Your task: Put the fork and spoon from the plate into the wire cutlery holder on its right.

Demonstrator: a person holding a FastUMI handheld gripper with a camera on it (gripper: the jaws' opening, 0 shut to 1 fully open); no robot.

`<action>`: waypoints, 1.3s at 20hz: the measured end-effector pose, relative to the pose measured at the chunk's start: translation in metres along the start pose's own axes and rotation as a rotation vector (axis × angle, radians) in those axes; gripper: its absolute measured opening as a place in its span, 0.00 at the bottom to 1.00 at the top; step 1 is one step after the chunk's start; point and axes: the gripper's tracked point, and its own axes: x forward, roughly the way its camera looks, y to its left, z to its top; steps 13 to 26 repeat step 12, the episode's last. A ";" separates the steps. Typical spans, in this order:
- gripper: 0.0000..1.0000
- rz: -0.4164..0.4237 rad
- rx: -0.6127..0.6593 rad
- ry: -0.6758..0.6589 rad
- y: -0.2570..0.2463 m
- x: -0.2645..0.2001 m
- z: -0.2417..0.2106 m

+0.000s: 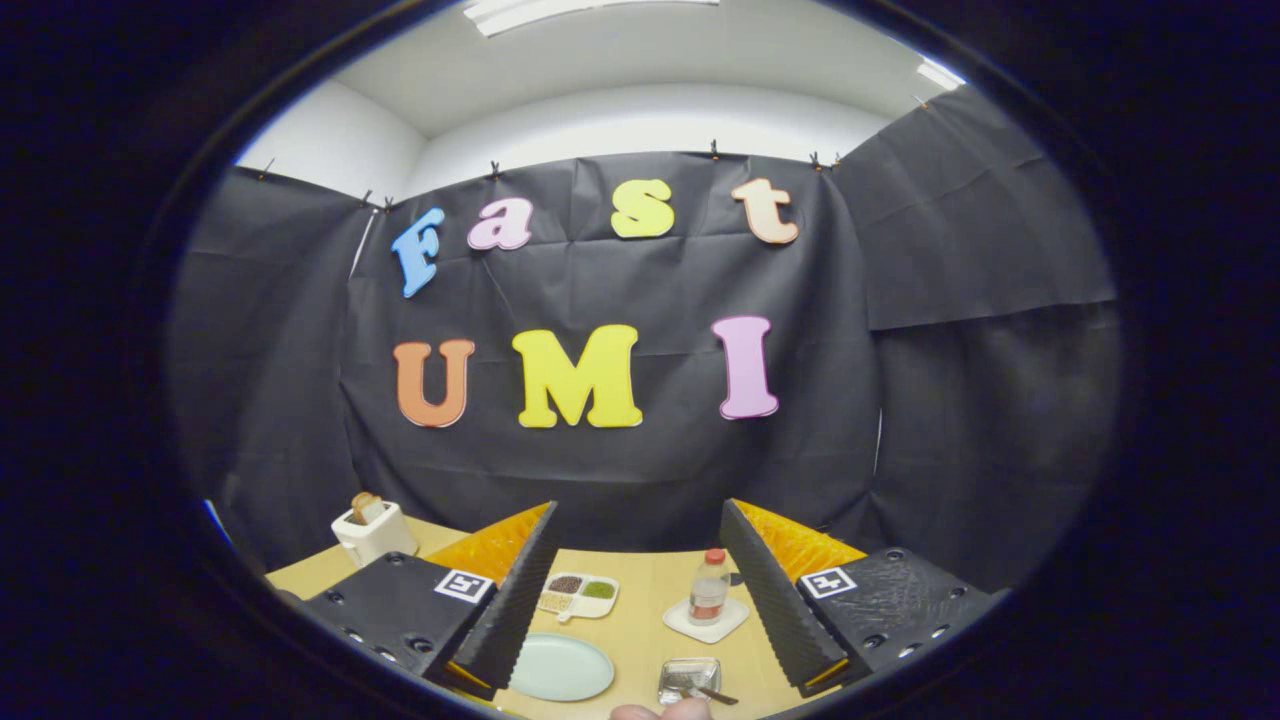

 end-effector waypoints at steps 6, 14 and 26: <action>0.95 0.016 -0.020 -0.038 0.007 0.002 0.009; 0.95 0.028 0.007 -0.019 0.009 0.000 0.004; 0.95 0.028 0.007 -0.019 0.009 0.000 0.004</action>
